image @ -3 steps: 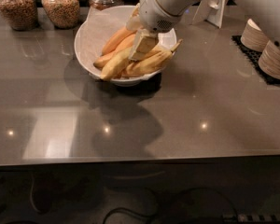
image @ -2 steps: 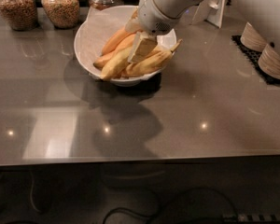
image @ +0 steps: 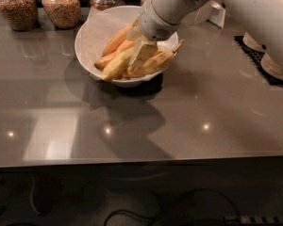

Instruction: Pick banana from white bowl

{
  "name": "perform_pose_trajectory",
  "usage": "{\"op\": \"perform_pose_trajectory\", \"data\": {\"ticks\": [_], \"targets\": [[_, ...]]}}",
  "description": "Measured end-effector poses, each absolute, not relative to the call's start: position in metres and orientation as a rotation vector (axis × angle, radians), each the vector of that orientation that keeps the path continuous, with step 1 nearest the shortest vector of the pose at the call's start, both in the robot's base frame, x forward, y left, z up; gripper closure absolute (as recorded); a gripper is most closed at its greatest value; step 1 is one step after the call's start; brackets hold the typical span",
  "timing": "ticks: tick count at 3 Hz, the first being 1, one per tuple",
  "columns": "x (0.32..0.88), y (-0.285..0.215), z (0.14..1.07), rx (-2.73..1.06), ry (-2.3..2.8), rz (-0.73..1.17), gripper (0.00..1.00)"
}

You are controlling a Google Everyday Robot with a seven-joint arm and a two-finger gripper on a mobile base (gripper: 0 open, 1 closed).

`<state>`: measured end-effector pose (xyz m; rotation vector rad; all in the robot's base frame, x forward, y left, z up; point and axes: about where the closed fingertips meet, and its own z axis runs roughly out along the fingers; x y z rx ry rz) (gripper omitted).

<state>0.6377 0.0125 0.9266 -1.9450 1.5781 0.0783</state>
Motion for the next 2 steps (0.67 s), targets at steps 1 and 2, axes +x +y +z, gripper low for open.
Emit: {"op": "perform_pose_trajectory", "data": {"ticks": [1, 2], "targets": [[0.6415, 0.0106, 0.9171, -1.946, 1.601, 0.091, 0.42], [0.642, 0.01, 0.9148, -1.945, 1.608, 0.094, 0.56]]}}
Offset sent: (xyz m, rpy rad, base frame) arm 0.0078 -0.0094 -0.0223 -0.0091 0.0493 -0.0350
